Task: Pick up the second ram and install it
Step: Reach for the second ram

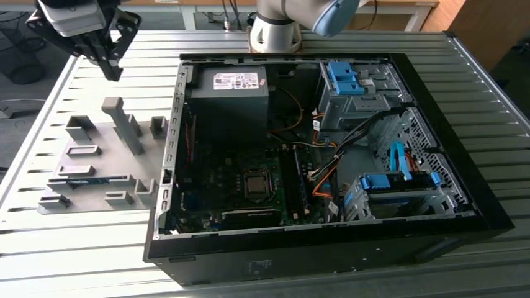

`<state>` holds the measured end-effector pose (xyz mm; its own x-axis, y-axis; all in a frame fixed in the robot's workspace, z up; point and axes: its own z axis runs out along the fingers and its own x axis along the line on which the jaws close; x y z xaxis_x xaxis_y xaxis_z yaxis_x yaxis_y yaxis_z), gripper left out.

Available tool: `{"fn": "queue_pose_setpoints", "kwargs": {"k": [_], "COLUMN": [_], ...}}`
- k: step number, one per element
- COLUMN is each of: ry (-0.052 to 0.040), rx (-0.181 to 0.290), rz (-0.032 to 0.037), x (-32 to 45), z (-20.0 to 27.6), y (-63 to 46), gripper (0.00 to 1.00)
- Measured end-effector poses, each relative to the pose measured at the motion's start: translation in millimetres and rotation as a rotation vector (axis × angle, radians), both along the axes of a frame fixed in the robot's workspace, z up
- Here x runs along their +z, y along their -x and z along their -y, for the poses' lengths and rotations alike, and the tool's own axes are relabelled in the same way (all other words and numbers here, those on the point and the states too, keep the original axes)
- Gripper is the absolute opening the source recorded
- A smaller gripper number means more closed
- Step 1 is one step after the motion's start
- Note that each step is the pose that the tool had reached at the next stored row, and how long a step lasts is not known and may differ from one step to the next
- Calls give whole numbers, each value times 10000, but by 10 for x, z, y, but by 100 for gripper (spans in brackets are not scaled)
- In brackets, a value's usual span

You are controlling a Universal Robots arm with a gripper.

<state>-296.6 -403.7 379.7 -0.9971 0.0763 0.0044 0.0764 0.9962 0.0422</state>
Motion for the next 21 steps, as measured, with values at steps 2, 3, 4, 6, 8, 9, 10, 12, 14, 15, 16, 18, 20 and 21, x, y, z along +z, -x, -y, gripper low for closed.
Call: {"fn": "queue_pose_setpoints", "kwargs": {"k": [2, 3, 4, 6, 8, 9, 10, 12, 14, 15, 16, 18, 20, 21], "ry": [0, 0, 0, 0, 0, 0, 1, 0, 0, 1, 0, 0, 0, 0], "rx": [0, 0, 0, 0, 1, 1, 0, 0, 0, 0, 1, 1, 1, 0], "rz": [0, 0, -1, 0, -1, -1, -1, -1, -1, -1, -1, 0, 0, -1], "x": [-2, -4, -5, -7, -10, -11, -13, -15, -18, -18, -19, -22, -25, -26], "z": [0, 0, 0, 0, 0, 0, 0, 0, 0, 0, 0, 0, 0, 0], "y": [45, 67, 89, 135, 181, 205, 229, 275, 323, 347, 372, 424, 478, 503], "gripper": [11, 11, 11, 11, 11, 11, 11, 11, 11, 11, 11, 11, 11, 11]}}
